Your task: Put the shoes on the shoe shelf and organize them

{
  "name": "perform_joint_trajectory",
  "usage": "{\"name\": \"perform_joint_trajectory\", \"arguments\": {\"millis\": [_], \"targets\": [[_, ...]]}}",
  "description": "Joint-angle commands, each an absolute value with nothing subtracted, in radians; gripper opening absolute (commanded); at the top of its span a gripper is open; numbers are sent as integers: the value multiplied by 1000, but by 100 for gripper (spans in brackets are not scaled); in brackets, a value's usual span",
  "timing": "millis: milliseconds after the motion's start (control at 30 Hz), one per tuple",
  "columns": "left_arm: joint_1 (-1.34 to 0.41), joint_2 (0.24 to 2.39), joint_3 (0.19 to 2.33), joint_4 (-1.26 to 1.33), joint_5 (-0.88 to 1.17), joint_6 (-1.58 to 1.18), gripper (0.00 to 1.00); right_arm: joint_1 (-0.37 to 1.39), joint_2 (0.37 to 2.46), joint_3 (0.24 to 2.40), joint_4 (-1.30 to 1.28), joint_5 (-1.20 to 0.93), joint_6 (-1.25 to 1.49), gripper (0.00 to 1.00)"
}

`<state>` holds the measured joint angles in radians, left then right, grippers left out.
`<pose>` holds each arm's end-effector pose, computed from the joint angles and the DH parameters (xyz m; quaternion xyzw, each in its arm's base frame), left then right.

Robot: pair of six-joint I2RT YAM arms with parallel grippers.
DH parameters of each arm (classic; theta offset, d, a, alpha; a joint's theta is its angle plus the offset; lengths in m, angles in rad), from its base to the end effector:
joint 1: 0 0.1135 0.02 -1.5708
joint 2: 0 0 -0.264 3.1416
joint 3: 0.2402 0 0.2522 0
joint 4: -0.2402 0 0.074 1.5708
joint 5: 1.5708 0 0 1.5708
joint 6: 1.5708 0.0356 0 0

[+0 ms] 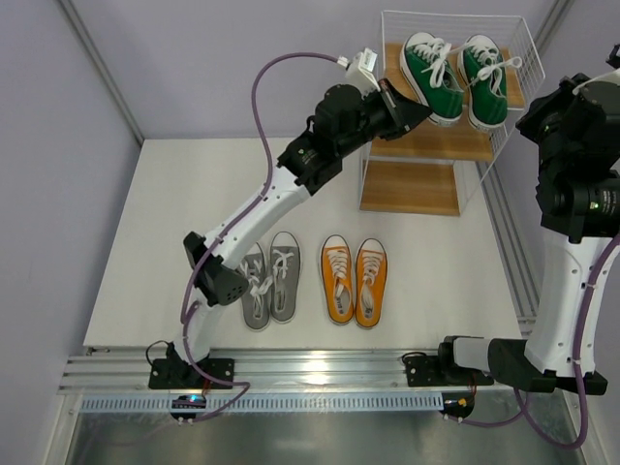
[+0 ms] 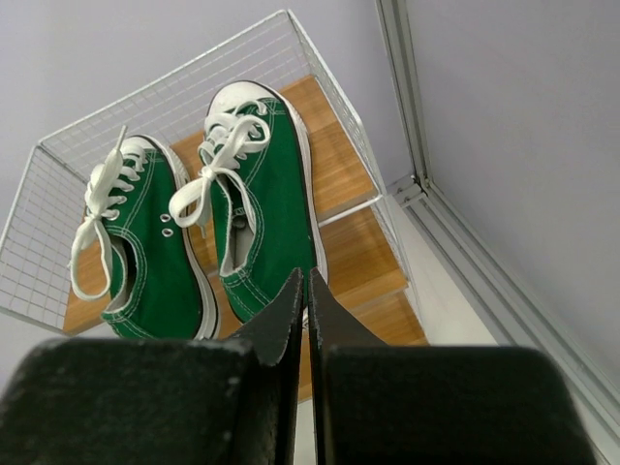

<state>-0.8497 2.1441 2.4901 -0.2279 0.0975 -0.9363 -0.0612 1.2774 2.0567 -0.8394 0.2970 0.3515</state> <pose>0.3156 -0.3643 0.4877 0.0077 0.6643 -0.6020 0.4430 0.1826 -0.0216 0.5746 0.2468 0.6840 -0.0085 0.6864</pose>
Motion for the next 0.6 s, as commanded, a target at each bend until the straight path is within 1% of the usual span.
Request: {"name": "perform_joint_trajectory", "arguments": {"millis": [0,33,100,133,167,300,333,433,567], "targets": [[-896,2062,2500,-140,-110,-859,0,-66,1236,2033,-799,316,365,4],[-908,2062,2506,-149,-174,-835,0,-64,1233,2026,-799,321,364,4],[-931,2059,2507,-170,-241,-790,0,-66,1232,2014,-799,318,365,4],[-946,2054,2505,-187,-326,-782,0,-66,1233,2011,-799,316,365,4],[-956,2051,2499,-213,-368,-776,0,-66,1235,2013,-802,311,367,4],[-988,2040,2491,-209,-549,-665,0,-66,1241,2014,-808,311,371,4],[-1008,2045,2494,-195,-624,-625,0,-66,1244,2017,-810,316,374,4],[-1035,2065,2519,-123,-695,-475,0,-67,1255,2040,-819,310,383,4],[-1042,2152,2611,-77,-742,-330,0,-67,1290,2092,-854,301,391,4]]}}
